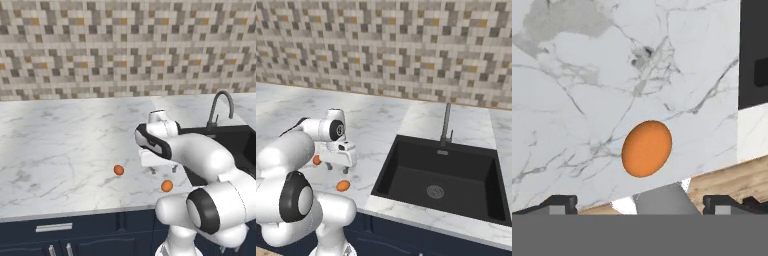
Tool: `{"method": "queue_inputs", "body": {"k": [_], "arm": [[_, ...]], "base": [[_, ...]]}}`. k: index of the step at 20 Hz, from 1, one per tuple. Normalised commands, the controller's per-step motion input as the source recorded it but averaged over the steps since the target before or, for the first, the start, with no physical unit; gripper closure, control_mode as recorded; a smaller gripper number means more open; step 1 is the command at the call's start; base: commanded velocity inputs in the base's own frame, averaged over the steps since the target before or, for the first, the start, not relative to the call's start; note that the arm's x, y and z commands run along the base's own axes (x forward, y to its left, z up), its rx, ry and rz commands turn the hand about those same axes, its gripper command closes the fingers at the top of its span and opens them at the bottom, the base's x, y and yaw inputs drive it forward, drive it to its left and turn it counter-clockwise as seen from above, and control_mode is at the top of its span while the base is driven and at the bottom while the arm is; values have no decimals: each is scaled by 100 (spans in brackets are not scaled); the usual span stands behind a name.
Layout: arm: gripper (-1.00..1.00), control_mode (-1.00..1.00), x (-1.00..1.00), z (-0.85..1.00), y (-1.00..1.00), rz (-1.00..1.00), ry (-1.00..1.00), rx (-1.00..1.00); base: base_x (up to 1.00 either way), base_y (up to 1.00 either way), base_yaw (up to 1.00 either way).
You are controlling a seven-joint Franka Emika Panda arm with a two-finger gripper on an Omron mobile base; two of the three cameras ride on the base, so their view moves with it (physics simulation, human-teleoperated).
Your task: Gather the eggs and milk located in the vicinity of the sink area and place them right next to the bowl.
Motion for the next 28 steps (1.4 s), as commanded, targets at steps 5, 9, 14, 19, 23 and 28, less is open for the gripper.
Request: {"method": "queue_inputs", "body": {"k": [5,9,14,19,23,28], "arm": [[-100,-100,-5,-21,-15,-23,0,2],[-100,-100,-16,-36,-9,-20,0,4],[-100,-100,-21,-27,-4,-14,0,0],[-100,-100,0,-37,0,-12,-1,0],[-100,-100,18,-34,0,-6,-5,0],[-100,-100,6,-15,0,0,-7,0]], "base": [[0,0,0],[0,0,0],[0,0,0],[0,0,0],[0,0,0],[0,0,0]]}}
